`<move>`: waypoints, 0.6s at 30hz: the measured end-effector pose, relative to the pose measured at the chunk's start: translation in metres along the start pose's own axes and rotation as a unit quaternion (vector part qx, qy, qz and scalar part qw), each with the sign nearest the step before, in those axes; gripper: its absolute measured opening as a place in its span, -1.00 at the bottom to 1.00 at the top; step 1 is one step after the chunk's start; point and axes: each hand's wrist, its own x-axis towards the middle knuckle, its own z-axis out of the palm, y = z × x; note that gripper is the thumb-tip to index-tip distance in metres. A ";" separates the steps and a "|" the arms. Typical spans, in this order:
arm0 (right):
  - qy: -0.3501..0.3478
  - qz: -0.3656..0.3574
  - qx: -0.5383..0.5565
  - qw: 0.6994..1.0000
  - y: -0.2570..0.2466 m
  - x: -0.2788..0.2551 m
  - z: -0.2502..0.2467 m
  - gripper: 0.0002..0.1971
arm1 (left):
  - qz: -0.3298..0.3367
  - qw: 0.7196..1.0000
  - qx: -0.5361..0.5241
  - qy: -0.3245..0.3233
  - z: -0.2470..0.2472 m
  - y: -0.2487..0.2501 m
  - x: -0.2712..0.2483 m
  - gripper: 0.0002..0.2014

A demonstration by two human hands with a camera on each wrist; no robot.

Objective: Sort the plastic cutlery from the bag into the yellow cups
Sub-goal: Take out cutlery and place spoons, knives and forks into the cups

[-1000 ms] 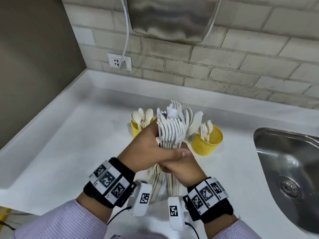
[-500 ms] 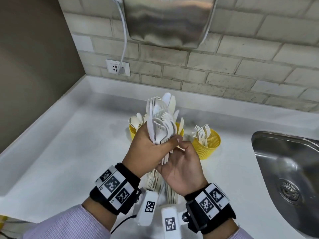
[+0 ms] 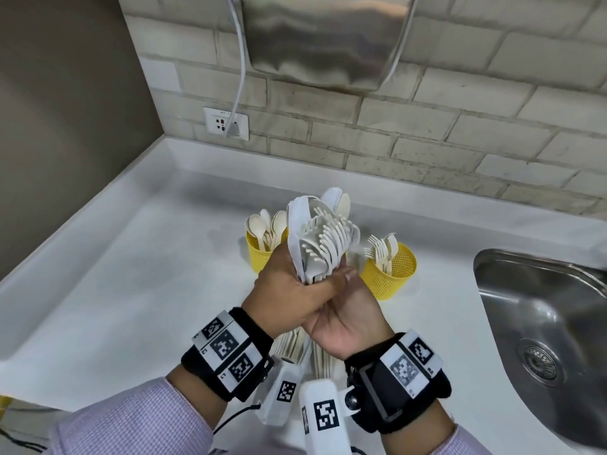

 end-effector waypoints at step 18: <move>-0.109 -0.309 -0.805 0.494 -0.099 -0.059 0.119 -0.67 | 0.130 0.960 0.240 -0.059 -0.039 0.006 0.008 -0.72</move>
